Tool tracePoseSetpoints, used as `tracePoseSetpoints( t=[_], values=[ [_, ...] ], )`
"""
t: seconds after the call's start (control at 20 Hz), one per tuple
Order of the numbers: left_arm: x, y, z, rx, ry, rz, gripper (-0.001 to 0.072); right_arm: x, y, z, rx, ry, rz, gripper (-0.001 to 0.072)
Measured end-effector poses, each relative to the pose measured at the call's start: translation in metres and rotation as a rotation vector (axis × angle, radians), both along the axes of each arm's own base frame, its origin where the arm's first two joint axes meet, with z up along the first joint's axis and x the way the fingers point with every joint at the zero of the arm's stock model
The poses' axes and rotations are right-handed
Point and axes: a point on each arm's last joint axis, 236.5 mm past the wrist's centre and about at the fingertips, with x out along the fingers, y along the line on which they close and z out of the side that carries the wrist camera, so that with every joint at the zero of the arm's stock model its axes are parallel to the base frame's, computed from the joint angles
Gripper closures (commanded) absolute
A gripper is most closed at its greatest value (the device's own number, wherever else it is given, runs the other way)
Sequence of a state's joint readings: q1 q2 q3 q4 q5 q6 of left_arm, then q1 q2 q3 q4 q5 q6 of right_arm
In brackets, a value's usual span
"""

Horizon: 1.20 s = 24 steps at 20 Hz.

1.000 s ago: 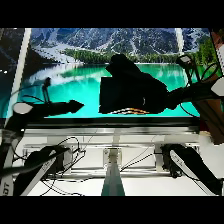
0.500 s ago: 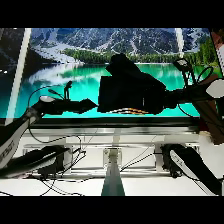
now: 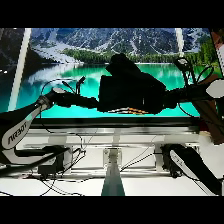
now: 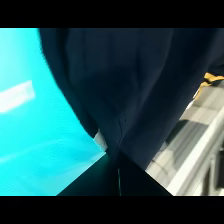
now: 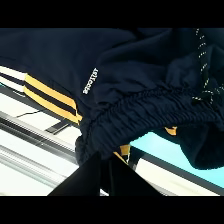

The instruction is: Fold the clothes and pants, and hang the long-sleeved shirts on hangers.

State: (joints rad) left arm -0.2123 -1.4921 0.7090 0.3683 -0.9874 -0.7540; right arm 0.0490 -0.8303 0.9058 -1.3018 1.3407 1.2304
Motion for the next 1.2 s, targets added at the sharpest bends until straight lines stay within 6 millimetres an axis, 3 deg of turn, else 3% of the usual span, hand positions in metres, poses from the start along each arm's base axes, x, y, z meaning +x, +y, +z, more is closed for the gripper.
tracePoseSetpoints(
  t=[0.2, 0.35, 0.45, 0.55, 0.7, 0.8, 0.9, 1.05, 1.2],
  values=[
    [0.032, 0.003, 0.031, 0.052, -0.192, -0.088, 0.0705, 0.014, 0.009, 0.01, 0.046, -0.06, -0.012, 0.0685],
    [0.067, 0.018, 0.084, 0.135, -0.415, -0.135, 0.0705, 0.037, 0.021, 0.039, 0.114, -0.175, -0.031, 0.0685],
    [0.089, 0.033, 0.136, 0.195, -0.593, -0.13, 0.0705, 0.052, 0.034, 0.07, 0.187, -0.264, -0.036, 0.0685],
    [0.108, 0.055, 0.202, 0.253, -0.792, -0.067, 0.0704, 0.063, 0.049, 0.113, 0.269, -0.368, -0.015, 0.0685],
    [0.114, 0.094, 0.308, 0.32, -1.082, 0.102, 0.0704, 0.068, 0.067, 0.181, 0.365, -0.519, 0.032, 0.0685],
    [0.099, 0.122, 0.38, 0.356, -1.273, 0.236, 0.0704, 0.064, 0.075, 0.223, 0.412, -0.601, 0.066, 0.0685],
    [0.069, 0.144, 0.442, 0.377, -1.44, 0.355, 0.0703, 0.052, 0.084, 0.257, 0.453, -0.653, 0.11, 0.0685],
    [0.008, 0.165, 0.514, 0.39, -1.651, 0.488, 0.0703, 0.02, 0.102, 0.3, 0.529, -0.693, 0.203, 0.0685],
    [-0.061, 0.18, 0.57, 0.397, -1.851, 0.61, 0.0704, -0.028, 0.12, 0.34, 0.624, -0.743, 0.304, 0.0685]
  ],
)
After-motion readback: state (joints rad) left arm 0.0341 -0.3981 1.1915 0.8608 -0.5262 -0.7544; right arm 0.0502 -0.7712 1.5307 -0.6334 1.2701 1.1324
